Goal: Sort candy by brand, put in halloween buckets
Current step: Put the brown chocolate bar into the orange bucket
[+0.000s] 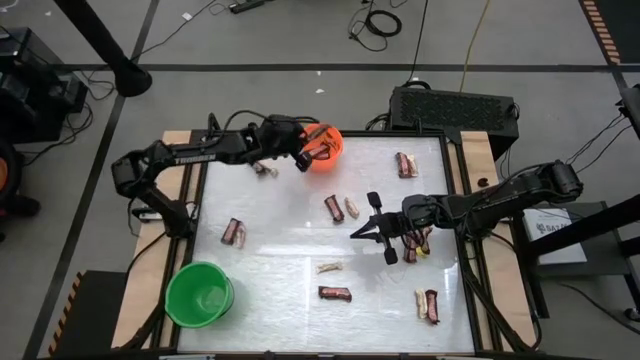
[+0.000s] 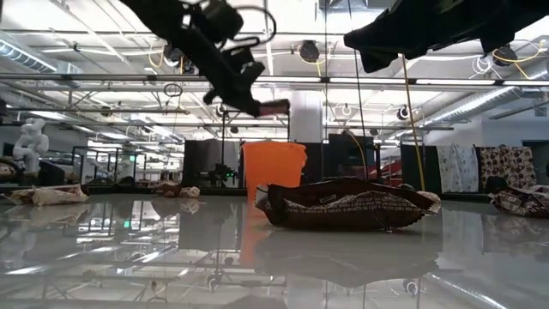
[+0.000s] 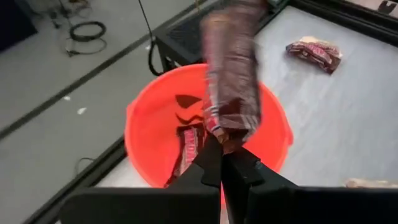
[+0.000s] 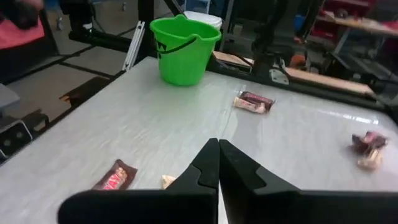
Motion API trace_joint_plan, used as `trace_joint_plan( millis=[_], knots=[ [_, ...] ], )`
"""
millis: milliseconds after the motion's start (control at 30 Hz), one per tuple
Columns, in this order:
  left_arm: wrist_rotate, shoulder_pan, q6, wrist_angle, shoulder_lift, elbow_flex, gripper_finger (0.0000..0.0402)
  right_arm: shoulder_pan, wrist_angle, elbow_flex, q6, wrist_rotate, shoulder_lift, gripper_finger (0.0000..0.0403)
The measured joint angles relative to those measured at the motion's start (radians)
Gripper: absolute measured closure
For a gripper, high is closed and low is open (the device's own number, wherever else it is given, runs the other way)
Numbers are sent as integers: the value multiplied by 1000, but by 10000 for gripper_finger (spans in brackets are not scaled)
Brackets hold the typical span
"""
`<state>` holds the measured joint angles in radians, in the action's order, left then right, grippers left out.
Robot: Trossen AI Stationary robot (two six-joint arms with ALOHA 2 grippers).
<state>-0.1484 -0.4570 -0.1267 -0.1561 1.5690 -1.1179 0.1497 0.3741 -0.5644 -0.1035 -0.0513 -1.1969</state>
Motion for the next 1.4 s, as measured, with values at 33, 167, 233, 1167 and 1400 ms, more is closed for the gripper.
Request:
trace_joint_plan(
  millis=[33,167,233,1167,1400],
  knots=[
    [21,-8,-1,17,15,0,401,0,-23,0,25,22,8,403],
    [70,-25,-16,20,60,0,401,-1,-186,0,109,85,51,403],
    [70,-25,-1,14,86,1,401,0,-276,0,150,87,72,403],
    [-3,30,159,114,35,-18,307,137,-395,0,586,227,20,403],
    [143,269,241,190,17,-17,306,172,-412,0,632,191,20,403]
  ],
)
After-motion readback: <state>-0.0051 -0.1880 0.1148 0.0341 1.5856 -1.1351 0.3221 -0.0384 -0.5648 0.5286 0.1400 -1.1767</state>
